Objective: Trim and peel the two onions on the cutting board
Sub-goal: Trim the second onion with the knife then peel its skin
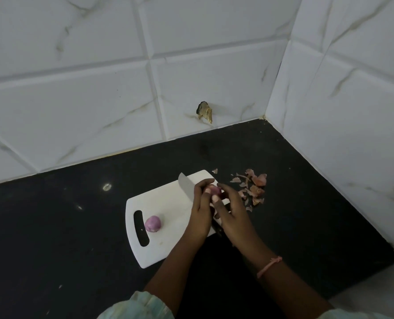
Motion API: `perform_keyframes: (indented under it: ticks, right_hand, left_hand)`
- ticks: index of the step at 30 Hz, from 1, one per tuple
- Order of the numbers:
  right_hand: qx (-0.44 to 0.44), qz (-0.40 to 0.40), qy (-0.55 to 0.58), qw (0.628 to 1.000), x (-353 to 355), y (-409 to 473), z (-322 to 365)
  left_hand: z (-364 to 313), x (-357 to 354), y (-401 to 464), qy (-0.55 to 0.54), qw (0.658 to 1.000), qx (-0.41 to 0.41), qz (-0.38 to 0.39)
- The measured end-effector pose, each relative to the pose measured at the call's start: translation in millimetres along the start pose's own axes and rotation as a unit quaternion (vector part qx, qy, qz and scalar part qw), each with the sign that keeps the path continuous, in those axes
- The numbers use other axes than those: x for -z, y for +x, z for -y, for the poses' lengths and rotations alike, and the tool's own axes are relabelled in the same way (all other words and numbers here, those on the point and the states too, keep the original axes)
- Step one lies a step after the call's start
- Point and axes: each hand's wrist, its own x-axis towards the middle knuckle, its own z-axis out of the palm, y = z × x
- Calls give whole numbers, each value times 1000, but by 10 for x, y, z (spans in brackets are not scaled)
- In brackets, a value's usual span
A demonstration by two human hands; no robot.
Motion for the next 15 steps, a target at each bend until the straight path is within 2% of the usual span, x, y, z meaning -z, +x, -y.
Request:
perform_keyframes:
  ticks: [5, 7, 11, 15]
  right_hand:
    - [-20, -69, 99, 992, 282, 145, 208]
    - [-21, -91, 132, 987, 382, 174, 256]
    - [-47, -144, 231, 961, 417, 159, 288]
    - [-6, -140, 203, 969, 513, 150, 228]
  left_hand:
    - [-185, -143, 98, -65, 995, 18, 80]
    - [-223, -211, 87, -98, 993, 10, 65]
    - [-306, -323, 93, -126, 992, 14, -24]
    - [-354, -305, 123, -113, 994, 3, -16]
